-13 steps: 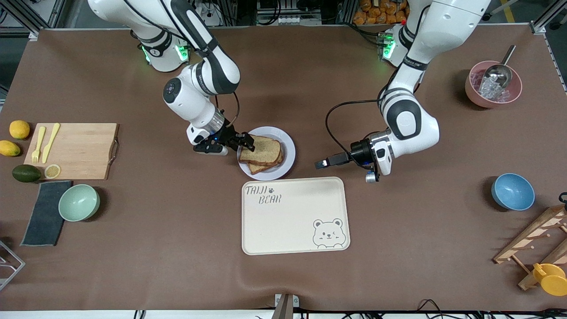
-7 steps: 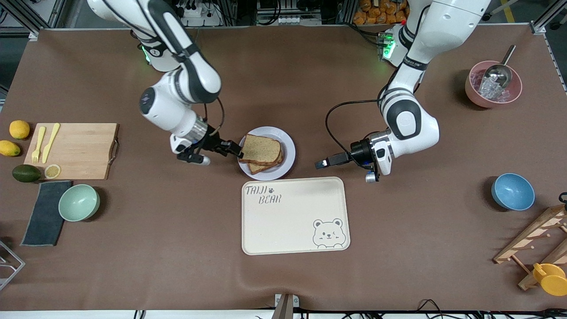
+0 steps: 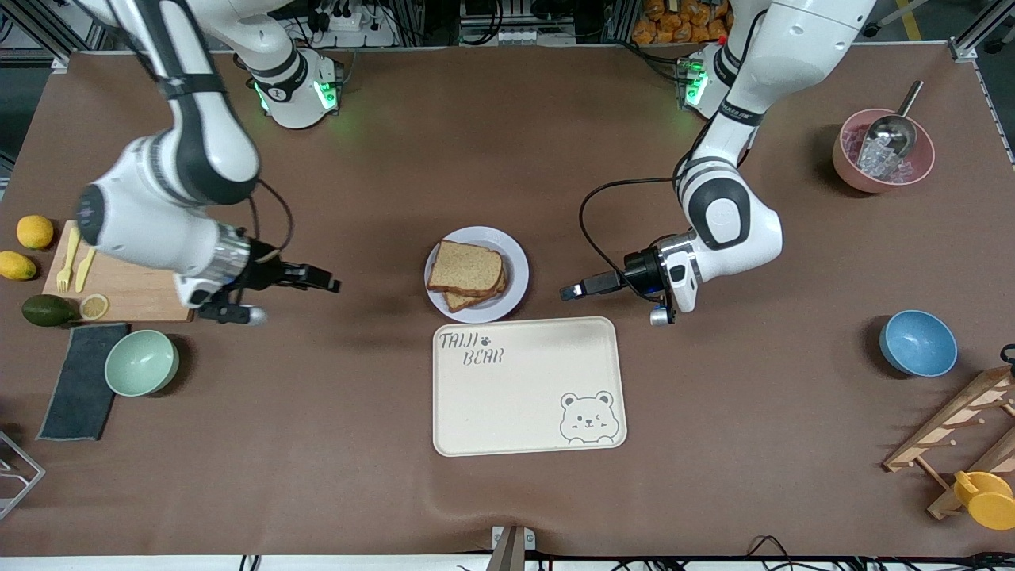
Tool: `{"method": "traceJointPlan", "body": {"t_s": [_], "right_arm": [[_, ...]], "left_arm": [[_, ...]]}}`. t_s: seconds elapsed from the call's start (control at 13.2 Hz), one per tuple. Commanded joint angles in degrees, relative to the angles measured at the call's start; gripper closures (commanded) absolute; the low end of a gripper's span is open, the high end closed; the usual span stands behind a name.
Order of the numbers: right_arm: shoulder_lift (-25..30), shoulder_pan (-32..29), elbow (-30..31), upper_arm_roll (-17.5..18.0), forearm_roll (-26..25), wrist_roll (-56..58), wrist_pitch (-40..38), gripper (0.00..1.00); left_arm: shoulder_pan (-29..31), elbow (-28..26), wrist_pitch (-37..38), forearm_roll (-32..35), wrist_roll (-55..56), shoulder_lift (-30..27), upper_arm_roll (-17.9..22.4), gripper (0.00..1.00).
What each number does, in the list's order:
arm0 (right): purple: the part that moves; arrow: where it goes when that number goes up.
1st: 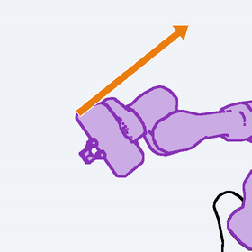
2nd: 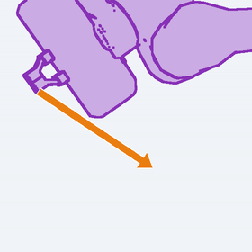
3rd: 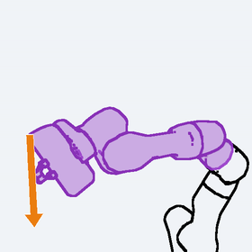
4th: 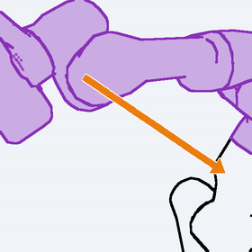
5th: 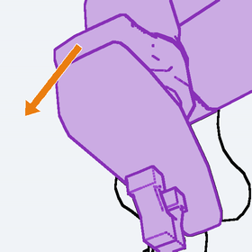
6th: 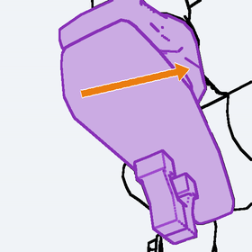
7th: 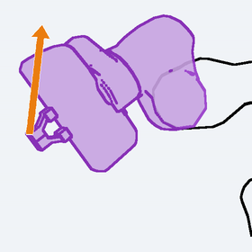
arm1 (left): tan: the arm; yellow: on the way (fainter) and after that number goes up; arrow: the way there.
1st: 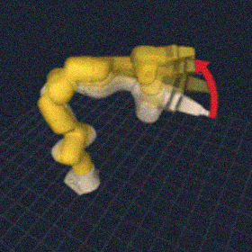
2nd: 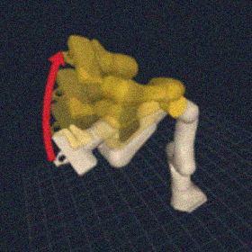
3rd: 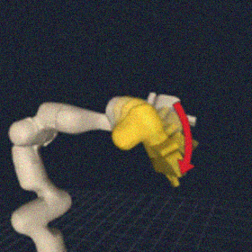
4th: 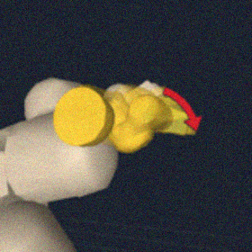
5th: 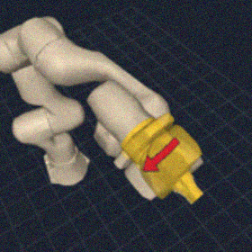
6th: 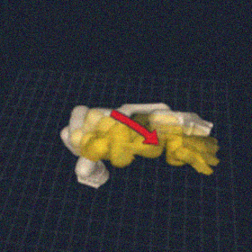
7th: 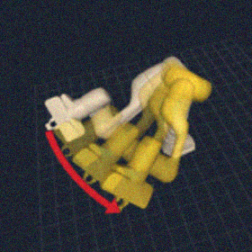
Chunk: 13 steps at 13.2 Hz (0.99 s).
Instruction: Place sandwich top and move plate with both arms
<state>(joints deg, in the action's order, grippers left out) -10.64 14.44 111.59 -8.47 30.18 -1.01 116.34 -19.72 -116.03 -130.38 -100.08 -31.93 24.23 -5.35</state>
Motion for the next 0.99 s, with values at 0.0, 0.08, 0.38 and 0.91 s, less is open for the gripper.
{"method": "traceJointPlan", "body": {"t_s": [0.0, 0.08, 0.38, 0.91], "right_arm": [[-0.88, -7.91, -3.75, 0.83, -1.35, 7.21, -5.24, 0.16], [-0.88, -9.68, -4.62, 0.74, -1.61, 8.20, -5.77, 0.16], [-0.97, -13.82, -11.56, 0.74, -14.43, 8.21, -9.80, 0.15], [-1.05, -17.96, -25.88, 0.74, -20.68, 12.61, -22.19, 0.11]], "left_arm": [[-0.32, 0.98, -0.40, -0.73, 0.29, 0.20, -0.10, 0.00], [-0.14, 0.98, -0.40, -0.73, 0.29, 0.12, -0.10, 0.00], [-0.14, 0.63, -0.40, -0.73, 0.03, -0.24, -0.36, 0.00], [-1.02, 0.63, -0.40, -1.26, -0.05, -0.33, -0.71, 0.00]]}}
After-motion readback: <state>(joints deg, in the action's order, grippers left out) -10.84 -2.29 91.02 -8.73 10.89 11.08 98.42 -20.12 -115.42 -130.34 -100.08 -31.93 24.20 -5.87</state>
